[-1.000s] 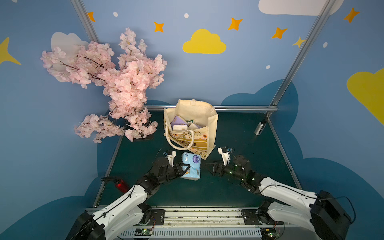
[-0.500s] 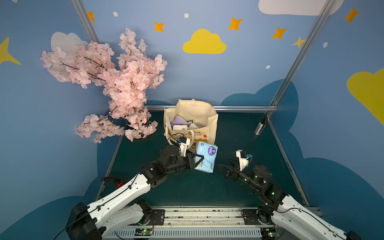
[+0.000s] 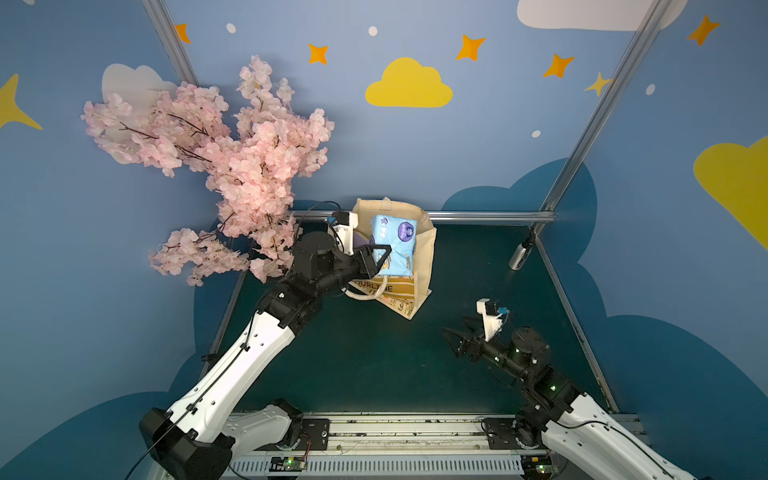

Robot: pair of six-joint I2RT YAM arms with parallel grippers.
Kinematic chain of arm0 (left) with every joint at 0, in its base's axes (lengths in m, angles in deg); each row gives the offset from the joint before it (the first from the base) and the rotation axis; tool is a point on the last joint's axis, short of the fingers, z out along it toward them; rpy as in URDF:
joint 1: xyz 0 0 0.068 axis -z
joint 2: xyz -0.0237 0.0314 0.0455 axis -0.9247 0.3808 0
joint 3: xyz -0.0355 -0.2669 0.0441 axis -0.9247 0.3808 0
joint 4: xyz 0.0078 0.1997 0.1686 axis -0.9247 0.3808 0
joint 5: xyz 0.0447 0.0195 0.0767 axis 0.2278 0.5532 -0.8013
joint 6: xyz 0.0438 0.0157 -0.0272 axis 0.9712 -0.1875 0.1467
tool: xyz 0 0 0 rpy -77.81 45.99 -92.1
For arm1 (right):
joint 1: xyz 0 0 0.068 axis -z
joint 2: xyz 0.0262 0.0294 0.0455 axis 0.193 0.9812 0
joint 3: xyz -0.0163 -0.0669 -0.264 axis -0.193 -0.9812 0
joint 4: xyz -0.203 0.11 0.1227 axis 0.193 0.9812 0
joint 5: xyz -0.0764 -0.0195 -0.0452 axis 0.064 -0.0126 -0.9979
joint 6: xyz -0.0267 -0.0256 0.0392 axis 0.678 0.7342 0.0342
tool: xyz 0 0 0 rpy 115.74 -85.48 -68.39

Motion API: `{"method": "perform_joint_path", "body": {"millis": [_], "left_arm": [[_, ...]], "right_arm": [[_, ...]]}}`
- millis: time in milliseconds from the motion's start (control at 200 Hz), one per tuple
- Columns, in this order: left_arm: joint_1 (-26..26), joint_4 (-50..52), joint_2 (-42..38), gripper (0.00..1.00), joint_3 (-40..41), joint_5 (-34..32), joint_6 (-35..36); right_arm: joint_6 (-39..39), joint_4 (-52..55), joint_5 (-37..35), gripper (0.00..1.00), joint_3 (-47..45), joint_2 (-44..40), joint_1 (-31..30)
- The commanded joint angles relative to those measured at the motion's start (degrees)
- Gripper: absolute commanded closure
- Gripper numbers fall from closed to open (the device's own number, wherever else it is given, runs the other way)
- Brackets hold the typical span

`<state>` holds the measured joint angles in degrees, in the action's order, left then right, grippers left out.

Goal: Put tissues into the canvas bag
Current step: Place the pack of facial tissues in the canvas bag.

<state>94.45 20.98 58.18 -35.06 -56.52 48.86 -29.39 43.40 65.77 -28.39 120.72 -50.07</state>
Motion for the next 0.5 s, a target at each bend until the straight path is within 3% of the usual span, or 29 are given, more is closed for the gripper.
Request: {"method": "perform_joint_path", "body": {"millis": [0, 205, 496], "left_arm": [[-4.57, 3.52, 4.38, 0.64, -6.07, 3.95, 3.35], [-11.93, 1.94, 12.98, 0.64, -11.32, 7.29, 0.61], [-13.58, 6.00, 22.02, 0.64, -17.70, 4.49, 4.11]], "right_arm": [[1.48, -0.44, 1.26, 0.06, 2.01, 1.30, 0.61], [1.56, -3.10, 2.73, 0.06, 2.76, 5.82, 1.31], [3.07, -4.57, 4.44, 0.06, 5.13, 10.10, 2.07]]}}
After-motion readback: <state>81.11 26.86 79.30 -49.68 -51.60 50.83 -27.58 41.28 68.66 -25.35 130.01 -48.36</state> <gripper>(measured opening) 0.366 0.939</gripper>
